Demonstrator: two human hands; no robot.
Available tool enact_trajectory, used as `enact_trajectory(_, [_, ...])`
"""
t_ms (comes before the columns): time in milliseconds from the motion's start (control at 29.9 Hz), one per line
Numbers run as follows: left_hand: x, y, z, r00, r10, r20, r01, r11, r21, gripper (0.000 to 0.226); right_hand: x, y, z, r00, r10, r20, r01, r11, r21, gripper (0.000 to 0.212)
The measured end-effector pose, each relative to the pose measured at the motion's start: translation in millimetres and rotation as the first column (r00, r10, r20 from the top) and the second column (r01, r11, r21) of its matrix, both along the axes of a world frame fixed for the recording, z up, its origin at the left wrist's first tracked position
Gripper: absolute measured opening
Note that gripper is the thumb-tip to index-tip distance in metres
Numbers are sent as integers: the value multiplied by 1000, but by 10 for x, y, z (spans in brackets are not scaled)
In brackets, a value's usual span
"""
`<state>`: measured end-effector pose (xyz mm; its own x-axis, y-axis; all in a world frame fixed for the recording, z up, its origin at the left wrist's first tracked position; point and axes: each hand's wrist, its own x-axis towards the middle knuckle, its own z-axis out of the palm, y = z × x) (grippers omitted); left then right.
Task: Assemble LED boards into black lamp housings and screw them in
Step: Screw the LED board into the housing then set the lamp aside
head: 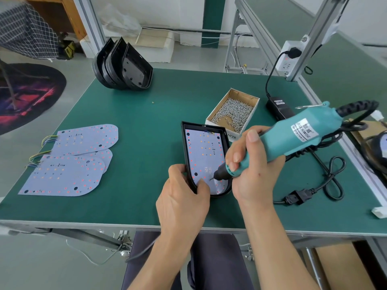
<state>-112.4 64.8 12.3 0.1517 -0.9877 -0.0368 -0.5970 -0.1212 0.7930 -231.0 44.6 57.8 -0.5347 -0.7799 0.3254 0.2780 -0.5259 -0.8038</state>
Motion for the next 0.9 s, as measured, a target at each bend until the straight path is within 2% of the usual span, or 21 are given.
enact_trajectory(201, [-2, -6, 6, 1000, 1, 3, -1, 1000, 2, 30, 0, 19, -20, 1000, 0, 17, 0, 1000, -1, 13])
enact_trajectory(435, [3, 0, 52, 1000, -1, -5, 1, 1000, 27, 32, -42, 44, -4, 992, 104, -72, -106, 994, -26, 6])
enact_trajectory(636, [7, -7, 64, 1000, -18, -20, 18, 999, 37, 30, -65, 52, 69, 987, 148, -70, -151, 988, -36, 4])
enact_trajectory(737, [25, -14, 73, 998, -33, -45, 34, 999, 23, 28, -172, 32, 162, 986, 166, -11, -167, 981, -101, 18])
enact_trajectory(804, [72, -18, 85, 997, -49, -64, 49, 999, -4, 31, -298, 25, 202, 986, 143, 84, -132, 983, -127, 16])
enact_trajectory(904, [192, -63, 128, 998, -19, -58, 18, 1000, -23, 56, -501, 61, 134, 961, 109, 253, -85, 991, -100, 22])
